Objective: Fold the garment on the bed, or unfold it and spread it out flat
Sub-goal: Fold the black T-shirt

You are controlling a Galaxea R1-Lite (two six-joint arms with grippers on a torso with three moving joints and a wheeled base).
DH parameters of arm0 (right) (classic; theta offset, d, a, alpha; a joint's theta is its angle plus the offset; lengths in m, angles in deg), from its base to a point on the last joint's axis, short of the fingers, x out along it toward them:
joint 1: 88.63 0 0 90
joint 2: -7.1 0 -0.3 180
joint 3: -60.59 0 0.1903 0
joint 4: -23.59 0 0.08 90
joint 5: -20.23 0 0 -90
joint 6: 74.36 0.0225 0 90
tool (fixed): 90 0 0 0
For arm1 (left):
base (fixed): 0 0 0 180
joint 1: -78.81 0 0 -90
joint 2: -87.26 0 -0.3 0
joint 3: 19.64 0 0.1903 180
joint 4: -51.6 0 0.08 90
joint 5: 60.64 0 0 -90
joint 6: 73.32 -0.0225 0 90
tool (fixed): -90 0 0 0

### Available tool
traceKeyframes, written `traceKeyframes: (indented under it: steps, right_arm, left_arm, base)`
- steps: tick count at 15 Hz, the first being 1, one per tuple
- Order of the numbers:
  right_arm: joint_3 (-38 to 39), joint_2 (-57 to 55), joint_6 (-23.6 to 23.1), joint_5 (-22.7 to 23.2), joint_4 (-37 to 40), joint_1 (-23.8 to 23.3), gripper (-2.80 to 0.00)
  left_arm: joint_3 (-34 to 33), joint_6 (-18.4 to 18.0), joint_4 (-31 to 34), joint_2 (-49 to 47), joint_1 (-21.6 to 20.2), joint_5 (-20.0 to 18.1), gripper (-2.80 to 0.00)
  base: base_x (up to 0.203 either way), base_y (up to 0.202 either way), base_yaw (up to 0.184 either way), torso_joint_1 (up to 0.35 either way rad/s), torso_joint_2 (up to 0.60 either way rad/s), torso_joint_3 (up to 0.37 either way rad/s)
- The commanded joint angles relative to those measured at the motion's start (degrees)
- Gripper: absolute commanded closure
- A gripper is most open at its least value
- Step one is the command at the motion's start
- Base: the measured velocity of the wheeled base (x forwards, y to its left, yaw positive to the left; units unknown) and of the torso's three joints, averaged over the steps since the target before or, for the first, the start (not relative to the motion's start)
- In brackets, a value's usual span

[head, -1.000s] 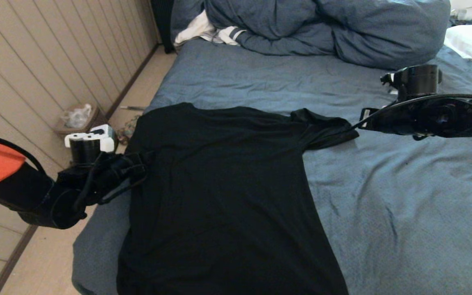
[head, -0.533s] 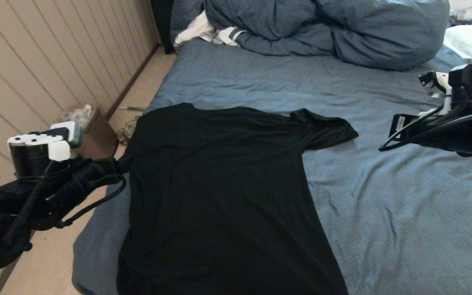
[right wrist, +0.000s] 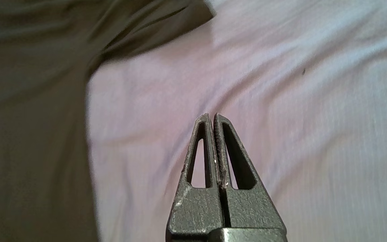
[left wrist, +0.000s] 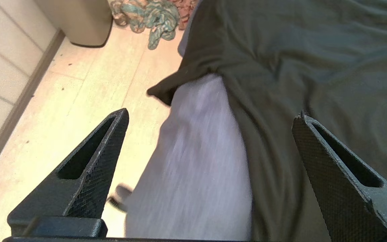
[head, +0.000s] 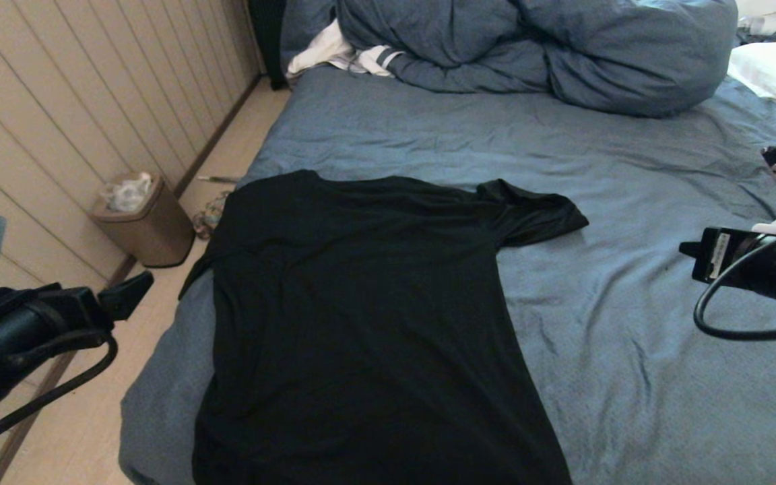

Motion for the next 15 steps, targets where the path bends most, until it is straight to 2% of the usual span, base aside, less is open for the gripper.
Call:
traceKeyframes:
  steps: [1,5,8,12,15]
  right_arm:
    - [3.3,6.1,0.0,-0.1,-0.1,0.8,0.00]
    - [11.2,16.6,-0.7,-1.9,0.3,1.1,0.00]
    - [17.9,24.2,-4.2,-7.2,0.6,1.0,0.00]
    - [23.4,30.8,-4.9,-7.3,0.8,1.4,0.00]
    - [26.6,37.7,-5.0,-7.6,4.9,1.2,0.00]
  left_arm:
    - [-0.6,0.1,6.2,10.8,0.1,0.0,-2.80]
    - [-1.2,0.1,20.4,24.8,0.1,0.3,-2.80]
    - [-2.7,-2.2,28.4,32.4,0.1,2.6,-2.80]
    - [-5.6,-4.7,30.7,40.2,-0.3,3.2,-2.80]
    - [-7.6,-5.6,35.1,46.3,-3.4,3.0,-2.80]
  base:
    - [0.000,0.000,0.000,0.000,0.00,0.000]
    - [0.000,0.000,0.000,0.000,0.00,0.000]
    - [0.000,0.000,0.000,0.000,0.00,0.000]
    - [0.000,0.000,0.000,0.000,0.00,0.000]
    - [0.000,0.000,0.000,0.000,0.00,0.000]
